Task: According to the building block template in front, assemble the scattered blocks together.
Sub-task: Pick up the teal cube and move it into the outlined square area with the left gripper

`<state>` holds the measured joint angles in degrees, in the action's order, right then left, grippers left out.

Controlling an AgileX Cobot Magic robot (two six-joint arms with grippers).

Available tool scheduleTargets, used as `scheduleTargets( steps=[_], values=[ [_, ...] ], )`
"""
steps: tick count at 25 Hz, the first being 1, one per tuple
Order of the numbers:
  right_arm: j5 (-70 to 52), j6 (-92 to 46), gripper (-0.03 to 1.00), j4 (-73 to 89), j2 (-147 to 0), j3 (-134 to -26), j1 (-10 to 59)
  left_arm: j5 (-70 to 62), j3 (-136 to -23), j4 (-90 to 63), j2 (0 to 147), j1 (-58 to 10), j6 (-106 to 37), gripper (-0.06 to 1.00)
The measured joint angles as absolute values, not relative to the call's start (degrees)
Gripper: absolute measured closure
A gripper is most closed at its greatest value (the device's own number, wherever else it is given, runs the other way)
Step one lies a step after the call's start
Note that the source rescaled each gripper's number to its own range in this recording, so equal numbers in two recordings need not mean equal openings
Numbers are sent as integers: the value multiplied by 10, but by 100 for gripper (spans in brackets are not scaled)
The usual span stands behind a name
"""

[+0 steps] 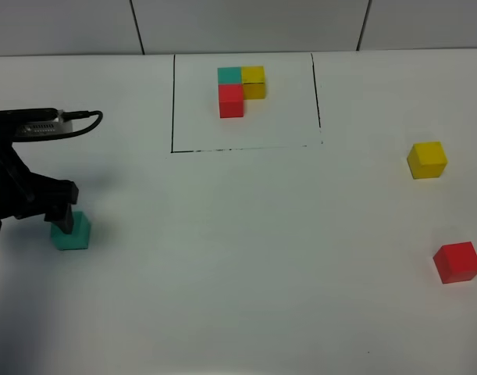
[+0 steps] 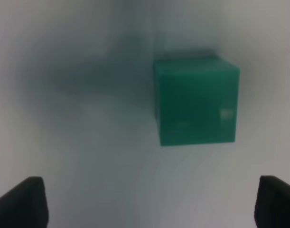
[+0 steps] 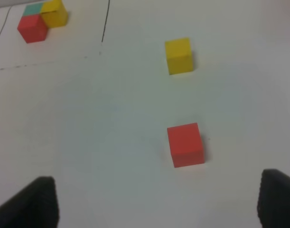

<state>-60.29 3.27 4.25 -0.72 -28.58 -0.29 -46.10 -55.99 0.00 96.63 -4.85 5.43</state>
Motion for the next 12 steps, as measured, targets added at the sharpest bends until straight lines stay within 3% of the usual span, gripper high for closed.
scheduleTargets(
  steps=[12],
  values=[
    [-603,33,25,43,-7,-286,-3,-411,-560,0,980,-80,95,3]
  ],
)
